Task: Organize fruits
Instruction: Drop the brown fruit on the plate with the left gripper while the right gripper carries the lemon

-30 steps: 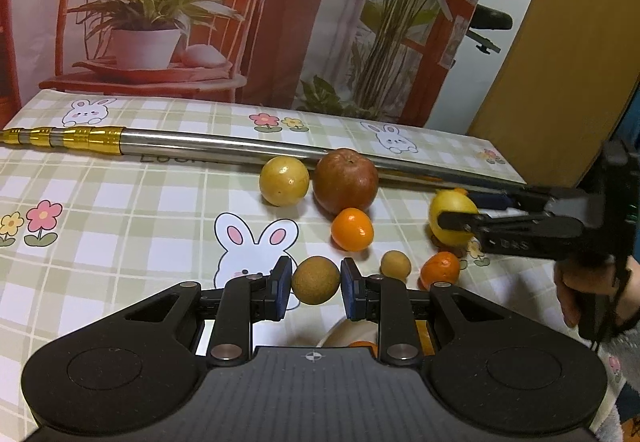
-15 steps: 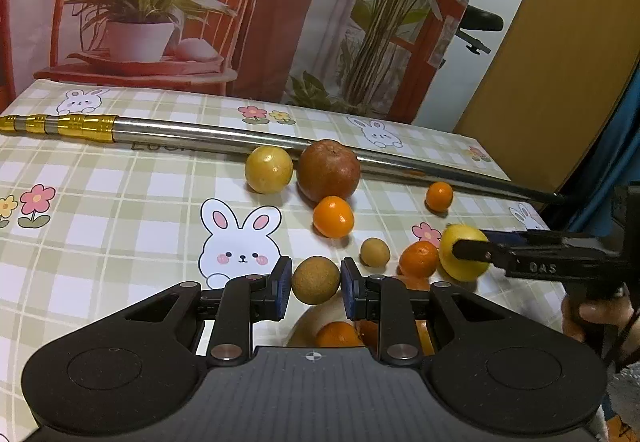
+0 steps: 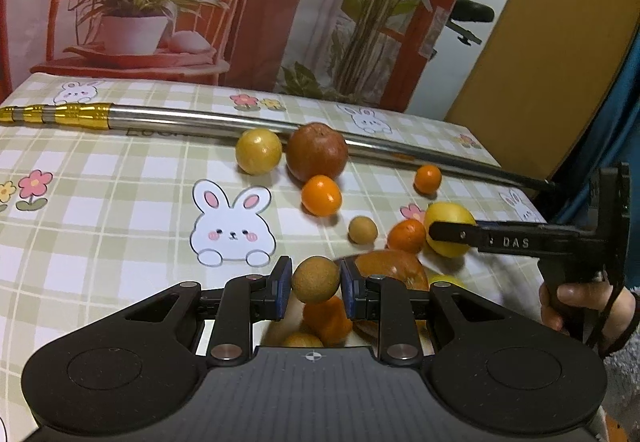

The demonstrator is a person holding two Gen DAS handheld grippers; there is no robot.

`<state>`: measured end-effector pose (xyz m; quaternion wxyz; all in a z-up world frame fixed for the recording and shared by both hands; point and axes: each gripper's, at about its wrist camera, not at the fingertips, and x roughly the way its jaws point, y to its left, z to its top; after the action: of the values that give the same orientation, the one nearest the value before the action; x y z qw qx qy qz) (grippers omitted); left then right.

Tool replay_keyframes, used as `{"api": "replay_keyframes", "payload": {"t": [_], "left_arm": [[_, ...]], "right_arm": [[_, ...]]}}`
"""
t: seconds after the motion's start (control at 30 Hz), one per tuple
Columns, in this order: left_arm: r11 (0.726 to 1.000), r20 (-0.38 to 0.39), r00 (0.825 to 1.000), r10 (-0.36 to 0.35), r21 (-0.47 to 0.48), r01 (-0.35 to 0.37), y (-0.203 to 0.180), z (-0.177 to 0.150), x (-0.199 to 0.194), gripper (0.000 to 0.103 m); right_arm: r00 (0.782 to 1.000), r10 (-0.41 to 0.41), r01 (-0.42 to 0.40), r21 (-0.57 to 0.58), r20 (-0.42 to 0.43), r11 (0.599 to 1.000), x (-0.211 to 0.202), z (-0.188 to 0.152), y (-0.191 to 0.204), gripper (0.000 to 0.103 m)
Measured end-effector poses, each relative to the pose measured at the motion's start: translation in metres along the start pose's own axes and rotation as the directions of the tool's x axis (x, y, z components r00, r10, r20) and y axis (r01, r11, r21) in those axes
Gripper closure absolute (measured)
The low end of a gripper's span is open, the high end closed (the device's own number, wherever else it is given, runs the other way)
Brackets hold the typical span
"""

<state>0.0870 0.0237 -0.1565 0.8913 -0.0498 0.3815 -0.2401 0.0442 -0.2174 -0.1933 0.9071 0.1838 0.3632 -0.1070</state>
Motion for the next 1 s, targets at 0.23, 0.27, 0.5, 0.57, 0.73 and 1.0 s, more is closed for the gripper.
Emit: {"api": "replay_keyframes", "payload": {"t": [0.23, 0.27, 0.5, 0.57, 0.73, 1.0], "left_arm": [[0.998, -0.026, 0.999, -0.039, -0.039, 0.038, 0.002, -0.009, 0.003, 0.075], [0.999, -0.028, 0.999, -0.031, -0.029, 0.030, 0.000, -0.010, 0.004, 0.075], [0.998, -0.030, 0.998, -0.056, 0.001, 0.056, -0.010, -0.013, 0.000, 0.075], [0.998, -0.040, 0.997, -0.066, 0.021, 0.067, -0.014, -0.015, 0.001, 0.075], [0.995, -0.065, 0.994, -0.084, 0.051, 0.087, -0.022, -0.023, 0.004, 0.075], [0.994, -0.101, 0.992, -0.076, 0.071, 0.083, -0.025, -0.031, 0.013, 0.075]], "right_arm": [[1.000, -0.010, 0.011, -0.002, 0.027, 1.000, -0.007, -0.009, 0.002, 0.051], [0.999, -0.017, 0.018, -0.011, 0.033, 1.000, -0.009, -0.012, 0.004, 0.051], [0.999, 0.000, 0.000, 0.000, 0.054, 1.000, -0.024, -0.023, 0.011, 0.052], [0.998, 0.005, -0.006, 0.014, 0.064, 1.000, -0.031, -0.025, 0.012, 0.052], [0.997, 0.016, -0.018, 0.022, 0.081, 1.000, -0.042, -0.027, 0.014, 0.052], [0.996, 0.026, -0.027, 0.013, 0.091, 1.000, -0.048, -0.029, 0.018, 0.052]]}}
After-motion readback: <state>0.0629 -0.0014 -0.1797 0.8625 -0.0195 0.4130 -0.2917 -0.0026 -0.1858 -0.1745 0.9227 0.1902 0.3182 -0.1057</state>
